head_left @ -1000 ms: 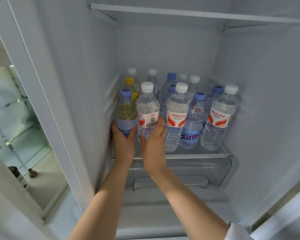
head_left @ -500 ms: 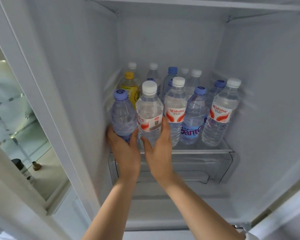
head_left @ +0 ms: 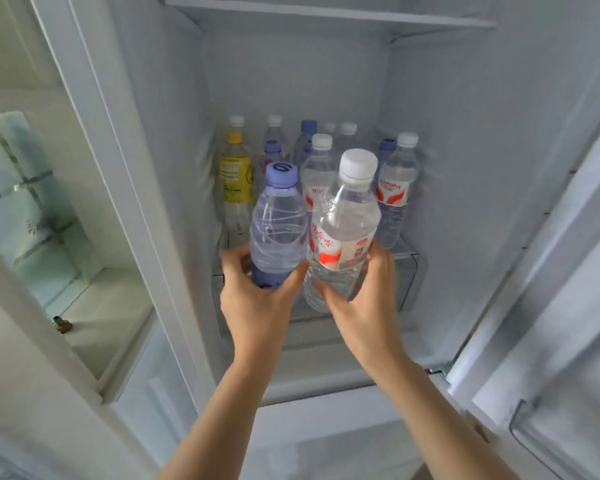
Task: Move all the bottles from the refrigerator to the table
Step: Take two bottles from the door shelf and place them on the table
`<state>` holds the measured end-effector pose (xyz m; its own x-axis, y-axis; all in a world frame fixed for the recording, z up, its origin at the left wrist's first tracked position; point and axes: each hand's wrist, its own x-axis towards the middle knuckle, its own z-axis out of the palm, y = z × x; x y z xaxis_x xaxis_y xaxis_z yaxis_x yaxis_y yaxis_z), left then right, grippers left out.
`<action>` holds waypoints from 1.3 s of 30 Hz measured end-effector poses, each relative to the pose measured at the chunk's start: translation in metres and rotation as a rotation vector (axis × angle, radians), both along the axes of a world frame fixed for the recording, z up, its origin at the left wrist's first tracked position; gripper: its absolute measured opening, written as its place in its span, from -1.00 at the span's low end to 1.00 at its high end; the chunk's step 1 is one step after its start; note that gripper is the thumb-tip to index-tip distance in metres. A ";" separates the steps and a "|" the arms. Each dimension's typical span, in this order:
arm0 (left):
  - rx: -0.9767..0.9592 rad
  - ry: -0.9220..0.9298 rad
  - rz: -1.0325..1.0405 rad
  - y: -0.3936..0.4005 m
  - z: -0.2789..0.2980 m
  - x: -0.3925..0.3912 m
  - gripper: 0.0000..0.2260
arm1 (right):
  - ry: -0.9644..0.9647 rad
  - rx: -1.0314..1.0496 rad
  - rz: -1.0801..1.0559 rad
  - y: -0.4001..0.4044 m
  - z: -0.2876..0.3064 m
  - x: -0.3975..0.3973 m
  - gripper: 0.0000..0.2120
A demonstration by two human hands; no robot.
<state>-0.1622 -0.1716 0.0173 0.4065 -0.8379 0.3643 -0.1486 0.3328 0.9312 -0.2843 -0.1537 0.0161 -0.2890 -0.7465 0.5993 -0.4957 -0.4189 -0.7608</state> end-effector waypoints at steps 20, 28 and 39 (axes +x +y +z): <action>0.323 -0.473 -0.931 0.394 -0.129 -0.048 -0.40 | -0.570 0.544 -0.644 0.506 -0.129 -0.015 -0.34; 0.406 -0.563 -1.092 0.486 -0.155 -0.095 -0.35 | -0.615 0.735 -0.838 0.617 -0.147 -0.058 -0.34; 0.445 -0.618 -1.256 0.613 -0.184 -0.204 -0.33 | -0.747 0.738 -0.946 0.772 -0.159 -0.144 -0.29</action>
<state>-0.3662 0.4414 -0.1664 -0.7789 -0.6032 -0.1717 -0.3893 0.2504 0.8864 -0.4279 0.6186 -0.1426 -0.9209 -0.1650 -0.3531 0.2503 0.4442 -0.8603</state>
